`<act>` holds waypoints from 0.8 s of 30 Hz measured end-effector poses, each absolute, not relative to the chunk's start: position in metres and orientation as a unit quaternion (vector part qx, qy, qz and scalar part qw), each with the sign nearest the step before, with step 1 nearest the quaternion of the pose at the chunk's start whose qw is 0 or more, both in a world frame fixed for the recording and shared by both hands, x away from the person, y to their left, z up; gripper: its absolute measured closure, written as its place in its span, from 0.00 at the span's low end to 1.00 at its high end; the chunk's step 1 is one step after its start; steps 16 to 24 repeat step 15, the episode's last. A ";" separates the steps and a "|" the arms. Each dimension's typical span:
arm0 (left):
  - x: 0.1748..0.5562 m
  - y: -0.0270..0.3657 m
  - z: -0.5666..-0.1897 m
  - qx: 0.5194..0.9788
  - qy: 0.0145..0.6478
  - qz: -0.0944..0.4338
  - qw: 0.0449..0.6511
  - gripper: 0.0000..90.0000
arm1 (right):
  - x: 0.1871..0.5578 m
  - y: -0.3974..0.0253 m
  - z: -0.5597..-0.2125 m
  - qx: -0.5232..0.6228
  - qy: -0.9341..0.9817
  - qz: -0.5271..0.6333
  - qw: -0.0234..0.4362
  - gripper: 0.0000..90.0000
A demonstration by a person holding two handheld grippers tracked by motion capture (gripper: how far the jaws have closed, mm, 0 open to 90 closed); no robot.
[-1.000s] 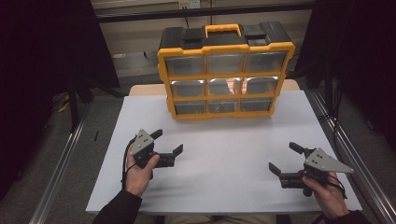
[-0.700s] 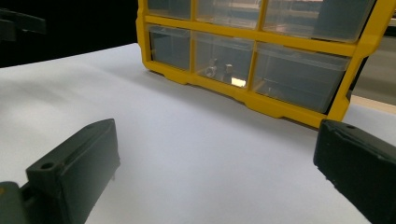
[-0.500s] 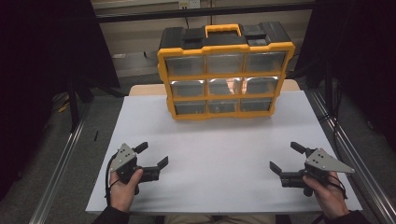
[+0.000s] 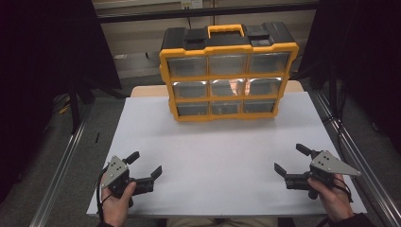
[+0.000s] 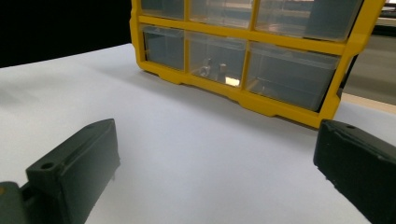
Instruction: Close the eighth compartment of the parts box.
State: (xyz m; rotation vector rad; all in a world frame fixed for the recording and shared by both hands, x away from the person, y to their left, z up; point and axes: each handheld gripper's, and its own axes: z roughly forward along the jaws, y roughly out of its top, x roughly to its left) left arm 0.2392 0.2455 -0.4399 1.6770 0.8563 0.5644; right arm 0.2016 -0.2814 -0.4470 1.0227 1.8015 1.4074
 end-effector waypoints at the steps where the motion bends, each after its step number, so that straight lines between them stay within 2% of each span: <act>1: 0.238 0.246 -0.440 0.709 0.361 0.239 0.557 0.03 | 0.201 -0.282 -0.447 0.389 0.683 0.534 0.312 0.00; 7: 0.239 0.250 -0.437 0.699 0.369 0.255 0.557 0.03 | 0.201 -0.283 -0.447 0.391 0.683 0.534 0.310 0.00; 24: 0.243 0.248 -0.439 0.705 0.365 0.252 0.553 0.03 | 0.202 -0.282 -0.447 0.389 0.685 0.532 0.312 0.00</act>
